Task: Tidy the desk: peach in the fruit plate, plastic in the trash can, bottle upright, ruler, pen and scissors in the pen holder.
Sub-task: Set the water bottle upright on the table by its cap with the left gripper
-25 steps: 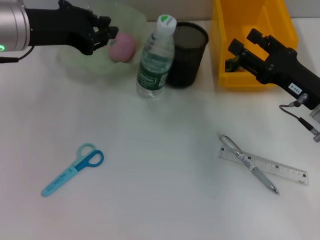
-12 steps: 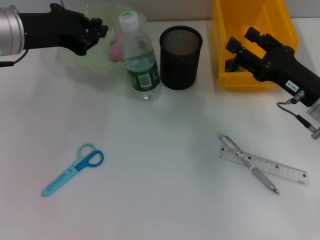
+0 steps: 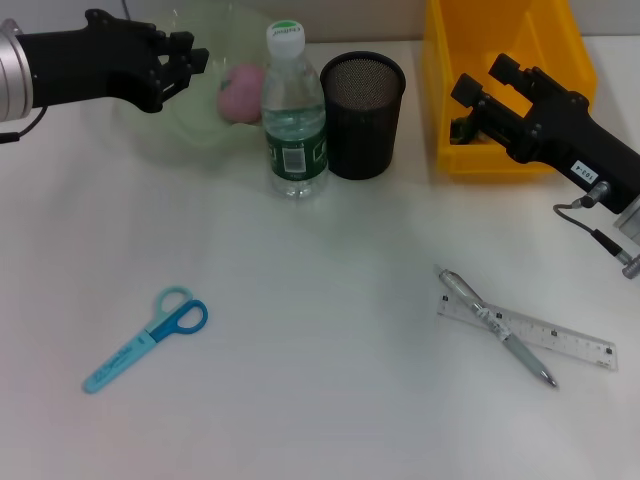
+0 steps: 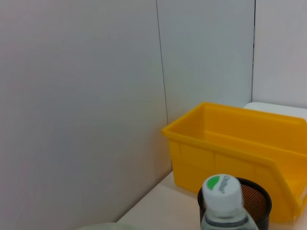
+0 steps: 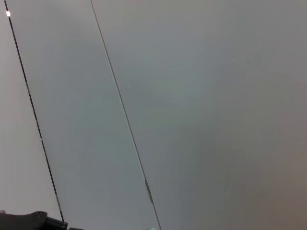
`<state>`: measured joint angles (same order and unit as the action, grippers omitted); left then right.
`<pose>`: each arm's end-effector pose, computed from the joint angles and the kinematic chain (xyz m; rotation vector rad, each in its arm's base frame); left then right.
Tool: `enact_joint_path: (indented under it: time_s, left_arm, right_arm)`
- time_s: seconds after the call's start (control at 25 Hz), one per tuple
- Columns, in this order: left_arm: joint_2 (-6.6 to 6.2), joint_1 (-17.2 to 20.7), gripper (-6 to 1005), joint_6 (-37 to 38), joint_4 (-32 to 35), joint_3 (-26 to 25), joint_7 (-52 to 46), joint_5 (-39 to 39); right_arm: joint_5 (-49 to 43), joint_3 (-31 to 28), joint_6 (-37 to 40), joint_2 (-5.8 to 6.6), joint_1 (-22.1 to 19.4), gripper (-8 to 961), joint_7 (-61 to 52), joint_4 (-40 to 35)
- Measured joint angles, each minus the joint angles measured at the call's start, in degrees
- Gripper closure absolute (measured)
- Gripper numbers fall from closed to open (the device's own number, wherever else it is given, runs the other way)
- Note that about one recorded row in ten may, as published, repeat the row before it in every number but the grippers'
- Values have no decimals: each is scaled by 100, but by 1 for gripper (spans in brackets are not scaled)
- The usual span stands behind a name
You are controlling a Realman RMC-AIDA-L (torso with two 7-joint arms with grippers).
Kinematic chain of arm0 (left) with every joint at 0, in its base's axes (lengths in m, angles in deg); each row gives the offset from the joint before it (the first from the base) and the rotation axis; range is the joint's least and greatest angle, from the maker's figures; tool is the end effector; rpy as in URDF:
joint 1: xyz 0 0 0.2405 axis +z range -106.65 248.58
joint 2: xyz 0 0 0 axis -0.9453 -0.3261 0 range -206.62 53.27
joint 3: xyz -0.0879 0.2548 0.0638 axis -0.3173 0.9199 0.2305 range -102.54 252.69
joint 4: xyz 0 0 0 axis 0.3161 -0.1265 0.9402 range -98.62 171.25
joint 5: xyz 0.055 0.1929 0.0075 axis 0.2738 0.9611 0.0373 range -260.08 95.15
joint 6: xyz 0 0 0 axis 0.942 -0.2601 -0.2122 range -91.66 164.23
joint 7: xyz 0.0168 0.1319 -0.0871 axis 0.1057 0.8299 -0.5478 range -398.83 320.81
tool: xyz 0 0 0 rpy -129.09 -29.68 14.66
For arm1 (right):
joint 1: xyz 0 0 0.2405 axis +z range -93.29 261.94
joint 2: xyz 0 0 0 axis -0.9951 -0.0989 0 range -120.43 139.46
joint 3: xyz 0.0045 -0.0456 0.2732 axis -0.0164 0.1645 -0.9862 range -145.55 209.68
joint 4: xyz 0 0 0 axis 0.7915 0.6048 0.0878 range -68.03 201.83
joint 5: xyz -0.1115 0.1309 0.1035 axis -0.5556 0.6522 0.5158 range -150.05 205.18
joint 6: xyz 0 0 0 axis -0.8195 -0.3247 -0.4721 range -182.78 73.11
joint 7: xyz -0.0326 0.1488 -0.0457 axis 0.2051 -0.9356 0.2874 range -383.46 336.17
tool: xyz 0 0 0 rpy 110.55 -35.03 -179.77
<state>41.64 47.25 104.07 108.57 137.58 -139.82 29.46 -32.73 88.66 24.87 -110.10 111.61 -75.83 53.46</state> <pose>-0.2153 0.3879 0.0341 -2.4699 -0.3827 -0.3689 0.2700 0.3443 -0.0347 -2.1067 0.6467 1.1684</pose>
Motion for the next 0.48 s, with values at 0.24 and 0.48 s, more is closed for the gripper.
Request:
enact_joint_path:
  time_s: [0.24,0.48]
  left_arm:
    - [1,162,740,26,-206,-141,363,-432]
    - [-5,458,655,164,-391,-303,957,-1305]
  right_arm:
    - [0,0,1,0,17,237,-1,0]
    - [0,0,1,0,21,238,-2,3]
